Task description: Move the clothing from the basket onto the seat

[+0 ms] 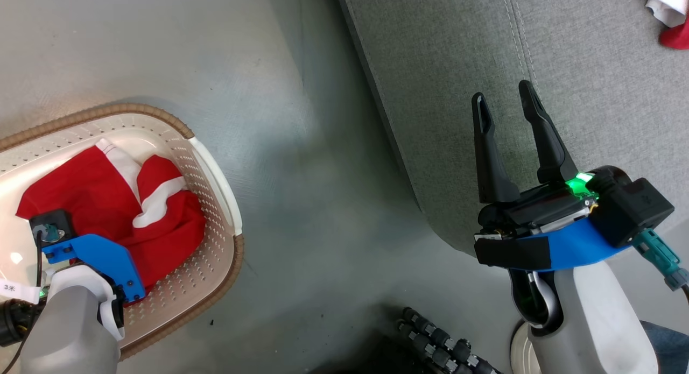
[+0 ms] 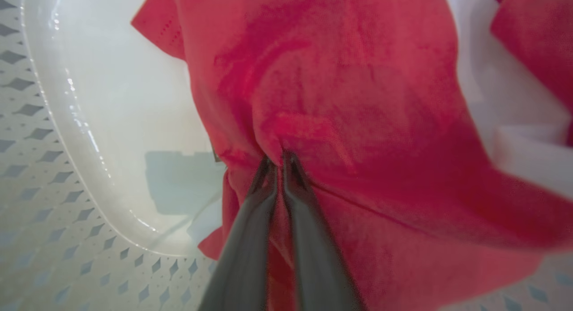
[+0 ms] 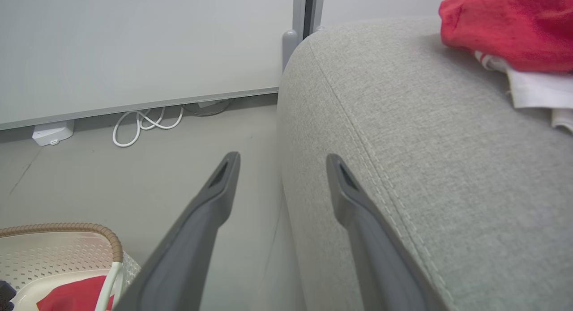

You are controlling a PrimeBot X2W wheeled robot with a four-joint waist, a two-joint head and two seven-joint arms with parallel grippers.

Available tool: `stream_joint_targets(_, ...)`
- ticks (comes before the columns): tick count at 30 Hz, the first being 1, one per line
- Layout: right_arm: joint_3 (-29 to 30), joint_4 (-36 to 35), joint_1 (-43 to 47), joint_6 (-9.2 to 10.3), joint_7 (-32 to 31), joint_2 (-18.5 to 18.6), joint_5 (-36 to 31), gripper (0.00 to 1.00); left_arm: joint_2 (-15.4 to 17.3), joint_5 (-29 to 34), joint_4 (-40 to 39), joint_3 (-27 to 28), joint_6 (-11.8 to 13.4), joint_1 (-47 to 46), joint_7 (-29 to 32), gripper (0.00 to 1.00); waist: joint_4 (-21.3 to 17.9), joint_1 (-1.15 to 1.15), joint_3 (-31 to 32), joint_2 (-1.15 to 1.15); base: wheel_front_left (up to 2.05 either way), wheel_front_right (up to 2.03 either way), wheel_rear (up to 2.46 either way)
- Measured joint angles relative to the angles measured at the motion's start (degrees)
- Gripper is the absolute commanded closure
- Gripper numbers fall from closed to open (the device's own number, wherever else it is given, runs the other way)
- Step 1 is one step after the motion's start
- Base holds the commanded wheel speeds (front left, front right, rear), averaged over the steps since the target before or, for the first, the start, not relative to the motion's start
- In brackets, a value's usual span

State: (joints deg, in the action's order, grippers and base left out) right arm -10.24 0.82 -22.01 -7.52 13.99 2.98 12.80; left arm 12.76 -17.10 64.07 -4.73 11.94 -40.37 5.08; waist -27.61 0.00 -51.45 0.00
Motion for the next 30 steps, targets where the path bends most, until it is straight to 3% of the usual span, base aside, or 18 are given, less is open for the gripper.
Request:
stream_joint_targets(10,0.25,0.55,-0.44,0.0,-0.12,0.0,-1.22,0.0,-1.27,-0.64,-0.07,-1.01,-1.33,-0.15,0.36,1.0,1.31,0.0,1.57,0.0,0.0,0.0,0.0)
stream_joint_targets(15,0.34,1.16,-0.58,0.0,-1.15,-0.01,-3.63,0.0,-3.61,-1.46,0.54,-1.57,-2.65,-0.12,-0.49,1.0,2.64,0.0,4.46,0.0,0.0,0.0,0.0)
stream_joint_targets(25,1.09,1.8,2.27,0.0,-6.35,-0.12,-9.25,0.0,-8.94,-1.98,3.92,-5.25,-8.03,0.35,-3.1,1.0,8.02,-0.01,15.96,0.0,0.0,0.0,0.0)
stream_joint_targets(30,1.29,1.89,5.84,0.0,-9.67,-0.12,-11.35,0.0,-9.79,-3.11,4.83,-8.78,-12.21,1.39,-4.36,1.0,11.39,-0.01,24.19,0.0,0.0,0.0,0.0)
